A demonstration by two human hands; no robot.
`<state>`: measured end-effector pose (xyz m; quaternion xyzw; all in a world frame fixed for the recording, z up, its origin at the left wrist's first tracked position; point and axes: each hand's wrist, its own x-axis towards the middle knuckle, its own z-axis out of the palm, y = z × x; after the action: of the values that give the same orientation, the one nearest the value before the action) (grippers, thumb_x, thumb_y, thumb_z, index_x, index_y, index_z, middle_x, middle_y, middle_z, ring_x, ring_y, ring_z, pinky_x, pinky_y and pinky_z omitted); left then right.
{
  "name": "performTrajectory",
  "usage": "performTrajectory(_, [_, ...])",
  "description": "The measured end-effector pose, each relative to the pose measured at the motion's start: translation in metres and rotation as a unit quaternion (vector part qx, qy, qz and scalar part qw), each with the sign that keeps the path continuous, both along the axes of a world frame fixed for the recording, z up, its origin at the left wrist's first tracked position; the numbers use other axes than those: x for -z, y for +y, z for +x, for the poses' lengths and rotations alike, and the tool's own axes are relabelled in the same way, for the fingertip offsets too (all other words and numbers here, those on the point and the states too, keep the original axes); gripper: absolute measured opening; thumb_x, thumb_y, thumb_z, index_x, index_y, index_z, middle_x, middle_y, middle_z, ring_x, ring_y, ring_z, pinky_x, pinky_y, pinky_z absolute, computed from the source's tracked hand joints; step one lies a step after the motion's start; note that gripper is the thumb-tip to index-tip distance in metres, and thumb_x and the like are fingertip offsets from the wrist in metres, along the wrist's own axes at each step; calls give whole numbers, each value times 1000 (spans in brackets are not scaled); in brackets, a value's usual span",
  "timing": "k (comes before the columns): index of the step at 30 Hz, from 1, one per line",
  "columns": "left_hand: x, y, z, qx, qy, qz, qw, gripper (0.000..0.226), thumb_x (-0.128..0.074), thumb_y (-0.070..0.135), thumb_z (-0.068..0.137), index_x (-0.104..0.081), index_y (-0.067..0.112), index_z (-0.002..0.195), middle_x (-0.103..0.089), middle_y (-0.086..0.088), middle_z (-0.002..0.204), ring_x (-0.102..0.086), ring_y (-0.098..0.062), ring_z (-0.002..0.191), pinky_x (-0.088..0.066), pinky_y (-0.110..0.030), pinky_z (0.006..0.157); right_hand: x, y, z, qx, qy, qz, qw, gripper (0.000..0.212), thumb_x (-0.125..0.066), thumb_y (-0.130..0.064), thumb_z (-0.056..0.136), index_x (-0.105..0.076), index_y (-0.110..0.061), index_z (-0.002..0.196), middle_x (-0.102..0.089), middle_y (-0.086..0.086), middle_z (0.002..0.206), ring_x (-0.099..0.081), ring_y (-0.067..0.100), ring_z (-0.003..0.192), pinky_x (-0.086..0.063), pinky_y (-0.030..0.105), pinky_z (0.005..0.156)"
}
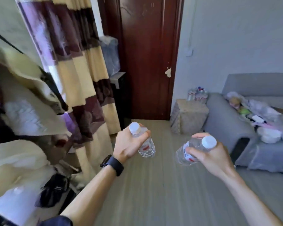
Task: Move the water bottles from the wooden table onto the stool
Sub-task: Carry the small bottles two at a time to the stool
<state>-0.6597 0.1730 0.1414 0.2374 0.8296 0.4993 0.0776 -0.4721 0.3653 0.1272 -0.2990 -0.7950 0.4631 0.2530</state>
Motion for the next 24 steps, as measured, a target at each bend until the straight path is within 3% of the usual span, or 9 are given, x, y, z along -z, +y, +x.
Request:
performTrajectory(5, [9, 123, -40, 57, 1, 4, 998, 13, -72, 48, 76, -71, 39, 85, -71, 28, 85, -62, 14, 86, -52, -21, 84, 15, 107, -24, 73, -2, -5, 997, 28, -86, -22, 68, -69, -33, 88, -70, -24, 74, -63, -6, 72, -51, 28, 73])
performTrajectory(15, [22, 332, -115, 43, -9, -4, 999, 14, -71, 49, 77, -71, 38, 87, -72, 21, 87, -66, 1, 92, -54, -28, 86, 24, 304, -106, 87, -2, -34, 996, 50, -70, -56, 48, -69, -34, 93, -73, -18, 85, -67, 6, 86, -52, 32, 78])
performTrajectory(20, [32, 405, -177, 39, -10, -20, 999, 14, -68, 51, 76, -70, 41, 85, -72, 21, 86, -65, 0, 91, -54, -33, 89, 32, 383, -169, 92, -11, -46, 995, 33, -83, -35, 64, -70, -30, 95, -72, -20, 75, -68, 8, 84, -51, 25, 75])
performTrajectory(24, [51, 462, -243, 45, -18, -34, 998, 16, -66, 53, 74, -70, 41, 85, -72, 21, 85, -65, -1, 92, -54, -35, 90, 46, 443, -230, 110, -24, -43, 993, 49, -73, -54, 48, -70, -35, 93, -74, -18, 83, -68, 6, 87, -54, 33, 81])
